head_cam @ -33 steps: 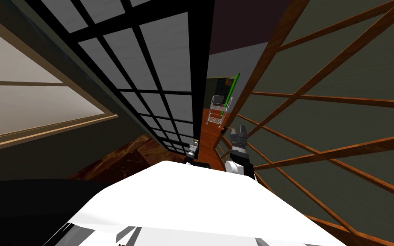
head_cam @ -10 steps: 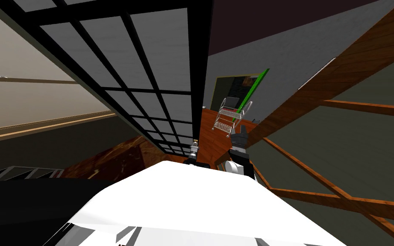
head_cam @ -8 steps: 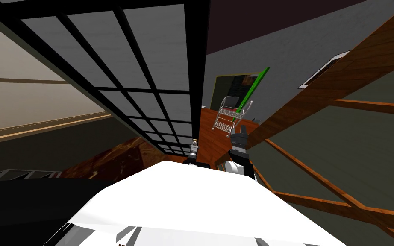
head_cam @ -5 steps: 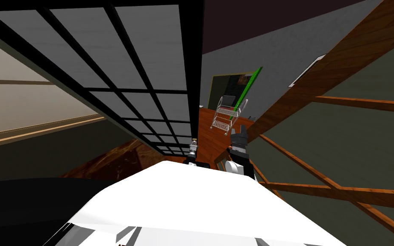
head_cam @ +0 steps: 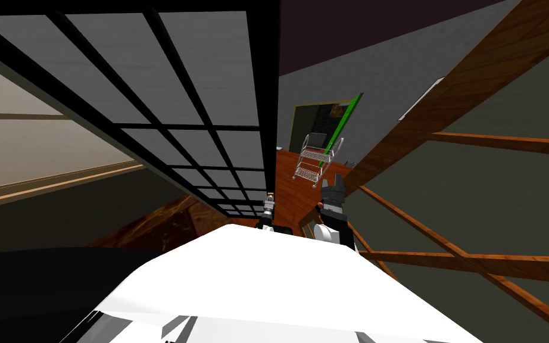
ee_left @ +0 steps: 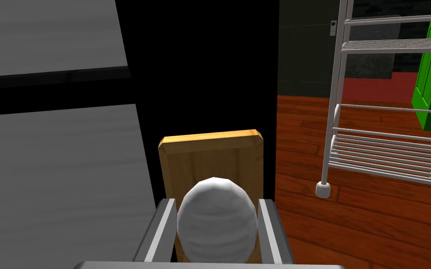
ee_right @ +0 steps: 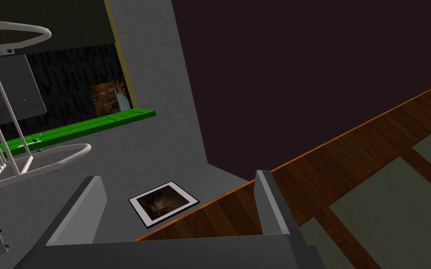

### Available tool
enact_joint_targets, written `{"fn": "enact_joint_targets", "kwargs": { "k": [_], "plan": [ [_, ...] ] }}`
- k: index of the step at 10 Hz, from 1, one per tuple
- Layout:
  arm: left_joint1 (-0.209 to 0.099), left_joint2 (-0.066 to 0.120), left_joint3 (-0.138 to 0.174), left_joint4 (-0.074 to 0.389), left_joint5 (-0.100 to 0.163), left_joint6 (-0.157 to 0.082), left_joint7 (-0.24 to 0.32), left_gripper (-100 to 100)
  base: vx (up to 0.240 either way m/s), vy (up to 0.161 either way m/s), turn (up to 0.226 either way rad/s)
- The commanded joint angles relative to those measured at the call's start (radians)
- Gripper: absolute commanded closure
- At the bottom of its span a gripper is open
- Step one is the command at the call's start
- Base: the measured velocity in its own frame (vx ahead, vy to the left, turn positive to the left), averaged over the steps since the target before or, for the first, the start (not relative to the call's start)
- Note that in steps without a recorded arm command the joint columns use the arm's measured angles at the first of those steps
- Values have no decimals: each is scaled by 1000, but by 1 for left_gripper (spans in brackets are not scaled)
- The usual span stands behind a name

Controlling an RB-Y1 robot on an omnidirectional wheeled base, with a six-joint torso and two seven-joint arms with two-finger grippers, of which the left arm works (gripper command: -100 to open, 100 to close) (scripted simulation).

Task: Push the door open

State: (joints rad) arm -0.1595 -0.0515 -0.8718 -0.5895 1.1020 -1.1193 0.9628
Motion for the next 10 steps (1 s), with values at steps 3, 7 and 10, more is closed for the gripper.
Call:
{"fn": "enact_joint_targets", "kwargs": {
  "k": [3,7,10],
  "plan": [
    [11,36,39,-14,-1,-27,-10,100,5,20,-44],
    [7,41,63,-28,-10,-31,-8,100,-3,20,-41],
    [7,41,63,-30,-10,-29,-8,100,-1,-9,27]
  ]
}}
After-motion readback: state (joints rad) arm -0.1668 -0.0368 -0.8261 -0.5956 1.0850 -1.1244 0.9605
